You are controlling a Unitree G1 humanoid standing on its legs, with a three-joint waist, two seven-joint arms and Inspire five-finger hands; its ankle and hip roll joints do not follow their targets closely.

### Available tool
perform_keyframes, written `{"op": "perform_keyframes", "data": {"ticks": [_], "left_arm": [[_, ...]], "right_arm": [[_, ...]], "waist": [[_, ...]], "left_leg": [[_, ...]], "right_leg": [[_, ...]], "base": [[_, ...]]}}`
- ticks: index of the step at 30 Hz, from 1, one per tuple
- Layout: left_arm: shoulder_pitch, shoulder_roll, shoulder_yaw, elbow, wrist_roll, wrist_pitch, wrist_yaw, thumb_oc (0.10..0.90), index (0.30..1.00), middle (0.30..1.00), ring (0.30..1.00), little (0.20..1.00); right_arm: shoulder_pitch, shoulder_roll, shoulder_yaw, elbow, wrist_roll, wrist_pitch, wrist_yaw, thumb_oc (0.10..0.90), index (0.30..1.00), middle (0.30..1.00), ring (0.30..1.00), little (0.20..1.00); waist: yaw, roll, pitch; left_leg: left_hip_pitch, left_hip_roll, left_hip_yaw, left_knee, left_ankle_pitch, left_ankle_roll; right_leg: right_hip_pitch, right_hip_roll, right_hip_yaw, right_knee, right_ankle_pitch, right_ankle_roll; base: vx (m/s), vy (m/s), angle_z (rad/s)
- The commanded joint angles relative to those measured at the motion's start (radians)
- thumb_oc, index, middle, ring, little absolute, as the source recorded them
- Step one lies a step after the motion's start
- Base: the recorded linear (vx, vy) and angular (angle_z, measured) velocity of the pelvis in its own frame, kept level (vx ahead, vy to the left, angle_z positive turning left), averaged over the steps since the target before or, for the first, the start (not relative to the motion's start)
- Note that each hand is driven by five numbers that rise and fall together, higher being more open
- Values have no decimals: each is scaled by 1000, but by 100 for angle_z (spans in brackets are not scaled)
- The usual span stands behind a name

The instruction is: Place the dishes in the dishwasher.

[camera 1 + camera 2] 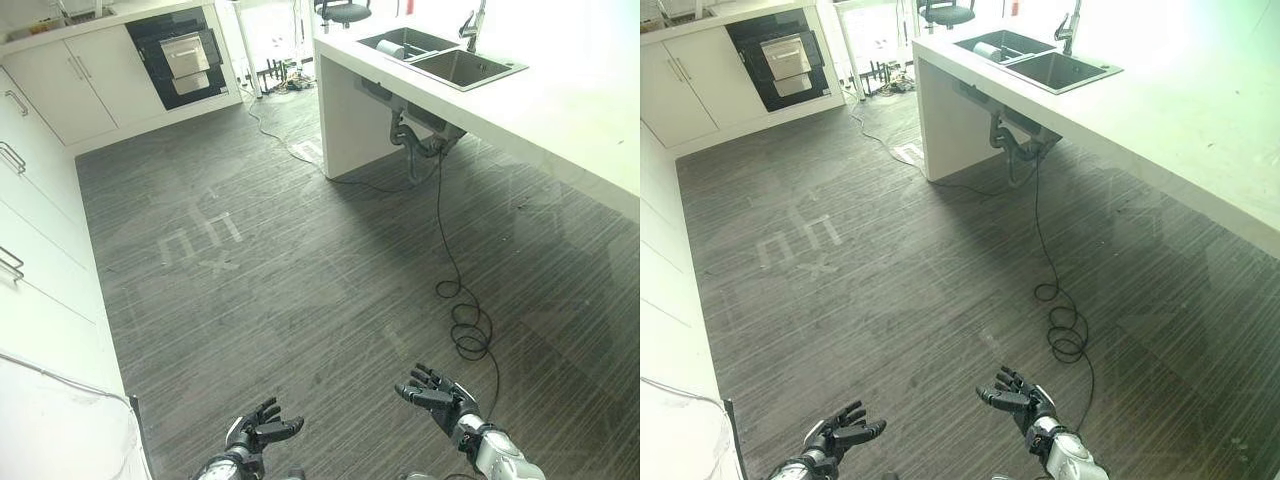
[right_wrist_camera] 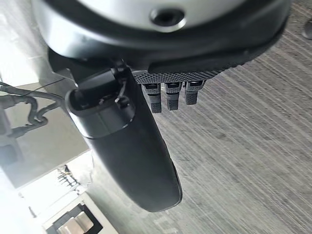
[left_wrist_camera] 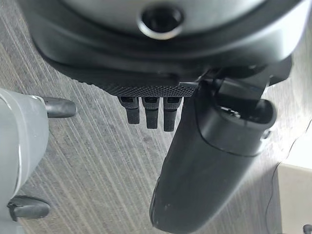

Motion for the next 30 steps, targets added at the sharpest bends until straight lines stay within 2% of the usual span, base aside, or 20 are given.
{"op": "perform_keyframes", "data": {"ticks": [1, 4, 12, 15, 16, 18, 20, 21, 22, 23, 25, 27, 28, 30], "left_arm": [[-40, 17, 36, -88, -88, -84, -35, 800, 900, 900, 900, 900], [-46, 19, 42, -128, -133, -90, -48, 800, 900, 900, 900, 900], [-45, 30, 22, -209, -139, -93, -79, 800, 900, 900, 900, 900], [-47, 45, 30, -271, -162, -104, -82, 800, 900, 900, 900, 900], [-49, 49, 36, -301, -167, -108, -72, 800, 900, 900, 900, 900], [-51, 52, 42, -321, -146, -143, -22, 800, 900, 900, 900, 900], [-52, 58, 55, -328, -181, -138, -6, 800, 900, 900, 900, 900], [-47, 60, 74, -336, -167, -142, -20, 800, 900, 900, 900, 900], [-44, 61, 78, -343, -156, -140, -33, 800, 900, 900, 900, 900], [-34, 59, 78, -369, -134, -141, -62, 800, 900, 900, 900, 900], [-20, 61, 73, -390, -132, -144, -64, 800, 900, 900, 900, 900], [5, 69, 67, -437, -134, -131, -42, 800, 900, 900, 900, 900], [11, 68, 66, -447, -132, -128, -30, 800, 900, 900, 900, 900], [9, 60, 66, -442, -139, -131, -19, 800, 900, 900, 900, 900]], "right_arm": [[-23, -6, -24, -100, 5, -93, 23, 800, 900, 900, 900, 900], [-21, -3, -23, -112, -12, -99, 42, 800, 900, 900, 900, 900], [-30, -7, -15, -139, -5, -111, 50, 800, 900, 900, 900, 900], [-26, -12, -20, -194, 6, -111, 44, 800, 900, 900, 900, 900], [-23, -13, -26, -223, 17, -101, 32, 800, 900, 900, 900, 900], [-32, -21, -29, -232, 8, -102, 40, 800, 900, 900, 900, 900], [-43, -28, -25, -240, -12, -98, 42, 800, 900, 900, 900, 900], [-48, -32, -24, -244, -15, -96, 33, 800, 900, 900, 900, 900], [-50, -32, -26, -245, -16, -96, 29, 800, 900, 900, 900, 900], [-58, -36, -33, -242, -25, -95, 46, 800, 900, 900, 900, 900], [-58, -38, -34, -243, -37, -96, 61, 800, 900, 900, 900, 900], [-52, -39, -33, -265, -40, -90, 60, 800, 900, 900, 900, 900], [-47, -39, -32, -275, -37, -85, 54, 800, 900, 900, 900, 900], [-37, -39, -29, -289, -53, -82, 45, 800, 900, 900, 900, 900]], "waist": [[10, -13, -27], [7, -9, -26], [8, -5, -23], [1, -3, -10], [-4, -5, 0], [-6, -14, 15], [3, -38, 38], [20, -61, 69], [27, -61, 85], [47, -43, 100], [59, -35, 104], [71, 9, 101], [73, 17, 98], [72, 18, 93]], "left_leg": [[-19, 32, -28, 97, -128, -9], [-15, 34, -31, 97, -127, -10], [-12, 47, -35, 97, -119, -18], [-8, 68, -39, 97, -98, -31], [-3, 74, -42, 97, -80, -37], [21, 58, -42, 97, -62, -31], [42, 23, -35, 97, 5, -21], [19, 0, -26, 169, 87, -17], [-34, -7, -34, 241, 104, -17], [-89, -49, -31, 197, 119, -8], [-77, -66, -34, 105, 128, -4], [-177, -9, -86, 97, 71, -11], [-222, 14, -105, 97, 69, -23], [-264, 45, -109, 97, 67, -36]], "right_leg": [[28, -18, 18, -89, 73, 58], [32, -10, 22, -89, 69, 51], [42, 5, 18, -89, 60, 38], [51, 30, 19, -89, 52, 20], [53, 48, 32, -89, 50, 10], [50, 66, 67, -89, 52, -2], [60, 68, 101, -89, 52, -16], [80, 64, 115, -89, 55, -31], [89, 72, 117, -89, 56, -39], [105, 91, 115, -89, 46, -36], [118, 98, 117, -89, 35, -29], [133, 138, 110, -89, 18, -24], [139, 146, 108, -89, 12, -23], [149, 140, 96, -89, 5, -20]], "base": [[4, -44, -1], [1, -62, -2], [10, -74, -1], [39, -205, -2], [62, -219, 2], [79, -170, 1], [124, -150, -13], [108, -144, -27], [204, -40, -21], [171, 84, -15], [216, 175, 0], [284, 287, -15], [333, 306, -16], [379, 388, -30]]}}
